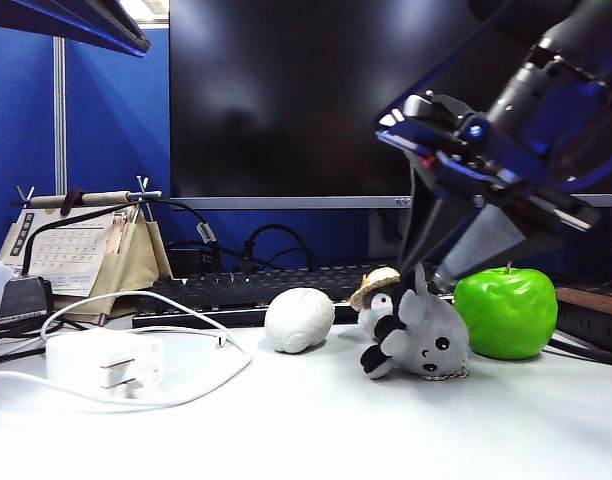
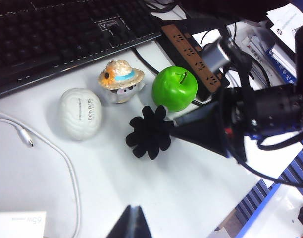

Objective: Place the tilting octopus upright.

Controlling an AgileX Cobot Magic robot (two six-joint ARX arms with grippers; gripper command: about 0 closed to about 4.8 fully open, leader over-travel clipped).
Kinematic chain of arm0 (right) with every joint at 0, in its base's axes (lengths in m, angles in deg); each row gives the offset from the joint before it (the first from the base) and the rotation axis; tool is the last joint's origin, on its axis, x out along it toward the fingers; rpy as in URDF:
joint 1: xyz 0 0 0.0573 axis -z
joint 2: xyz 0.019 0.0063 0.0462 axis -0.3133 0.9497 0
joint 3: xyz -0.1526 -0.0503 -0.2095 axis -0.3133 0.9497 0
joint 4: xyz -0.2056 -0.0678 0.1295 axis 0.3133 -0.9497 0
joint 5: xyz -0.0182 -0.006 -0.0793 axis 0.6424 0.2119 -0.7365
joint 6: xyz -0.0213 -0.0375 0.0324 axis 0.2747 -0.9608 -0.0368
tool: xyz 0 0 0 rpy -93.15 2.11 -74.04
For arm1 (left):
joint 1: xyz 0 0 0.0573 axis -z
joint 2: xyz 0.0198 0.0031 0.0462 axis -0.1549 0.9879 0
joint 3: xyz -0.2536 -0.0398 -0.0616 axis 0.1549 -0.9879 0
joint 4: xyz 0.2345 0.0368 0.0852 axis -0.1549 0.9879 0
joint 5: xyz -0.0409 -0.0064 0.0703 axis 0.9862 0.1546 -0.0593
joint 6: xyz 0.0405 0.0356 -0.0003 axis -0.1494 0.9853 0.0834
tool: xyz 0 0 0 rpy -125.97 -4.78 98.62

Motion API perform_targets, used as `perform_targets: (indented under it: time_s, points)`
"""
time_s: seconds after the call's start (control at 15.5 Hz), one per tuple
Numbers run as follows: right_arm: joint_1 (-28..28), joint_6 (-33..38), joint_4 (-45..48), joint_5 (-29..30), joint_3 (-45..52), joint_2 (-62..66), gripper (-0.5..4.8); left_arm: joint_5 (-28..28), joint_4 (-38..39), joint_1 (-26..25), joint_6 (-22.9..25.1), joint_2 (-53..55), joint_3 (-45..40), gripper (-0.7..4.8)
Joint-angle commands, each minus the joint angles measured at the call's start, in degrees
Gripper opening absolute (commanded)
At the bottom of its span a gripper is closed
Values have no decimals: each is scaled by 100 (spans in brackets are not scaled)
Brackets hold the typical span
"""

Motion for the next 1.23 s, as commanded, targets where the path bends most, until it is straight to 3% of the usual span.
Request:
perform_targets:
  time_s: [0.06,0.26,0.32,0.45,0.78,1.23]
  points:
    - [85,-455,-448,31,-37,-284,182,2,-31,-4,13,-2,26,-2]
    - [310,-881,-787,81,-48,-745,184,2,-31,-4,13,-2,26,-2]
    - [450,-1163,-951,229,-48,-918,216,2,-33,-4,13,-2,26,-2]
    - [634,-1626,-1191,584,-48,-955,217,2,-39,-4,13,-2,26,-2]
    - [645,-2376,-1497,680,-48,-721,232,4,-39,-4,9,-2,26,-2]
    - [623,-2374,-1298,730,-48,7,235,7,-39,-4,9,-2,26,-2]
